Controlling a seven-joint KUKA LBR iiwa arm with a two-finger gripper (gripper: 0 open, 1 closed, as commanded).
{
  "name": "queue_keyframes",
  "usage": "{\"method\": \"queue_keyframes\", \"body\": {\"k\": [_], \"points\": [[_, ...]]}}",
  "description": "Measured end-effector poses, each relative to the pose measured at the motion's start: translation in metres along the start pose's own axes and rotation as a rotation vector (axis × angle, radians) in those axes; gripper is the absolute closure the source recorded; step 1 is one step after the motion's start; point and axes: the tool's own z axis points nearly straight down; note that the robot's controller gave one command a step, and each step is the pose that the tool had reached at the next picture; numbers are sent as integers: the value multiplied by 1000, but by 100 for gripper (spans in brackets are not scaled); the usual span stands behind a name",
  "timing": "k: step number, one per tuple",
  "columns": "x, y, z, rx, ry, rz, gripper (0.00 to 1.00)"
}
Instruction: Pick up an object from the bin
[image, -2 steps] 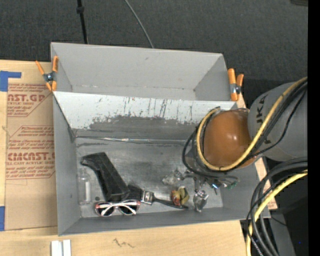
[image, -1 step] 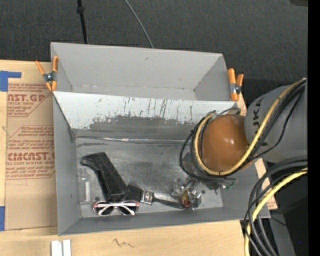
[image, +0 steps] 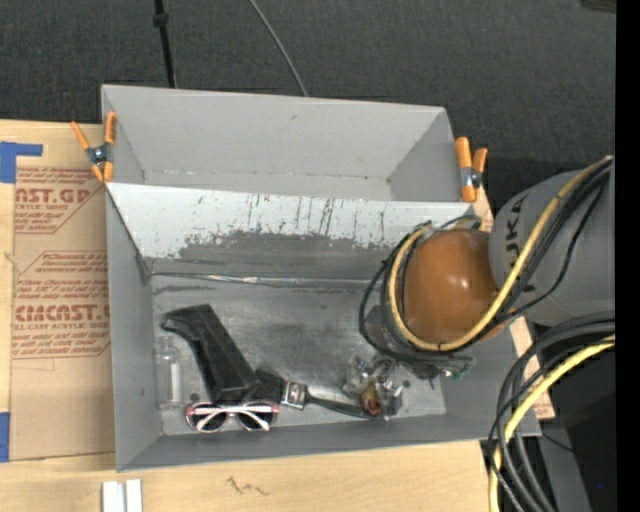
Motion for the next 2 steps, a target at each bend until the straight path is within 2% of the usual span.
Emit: {"method": "queue_keyframes", "body": {"k": [2], "points": [[1,2,-12,-11,11,0,100]]}}
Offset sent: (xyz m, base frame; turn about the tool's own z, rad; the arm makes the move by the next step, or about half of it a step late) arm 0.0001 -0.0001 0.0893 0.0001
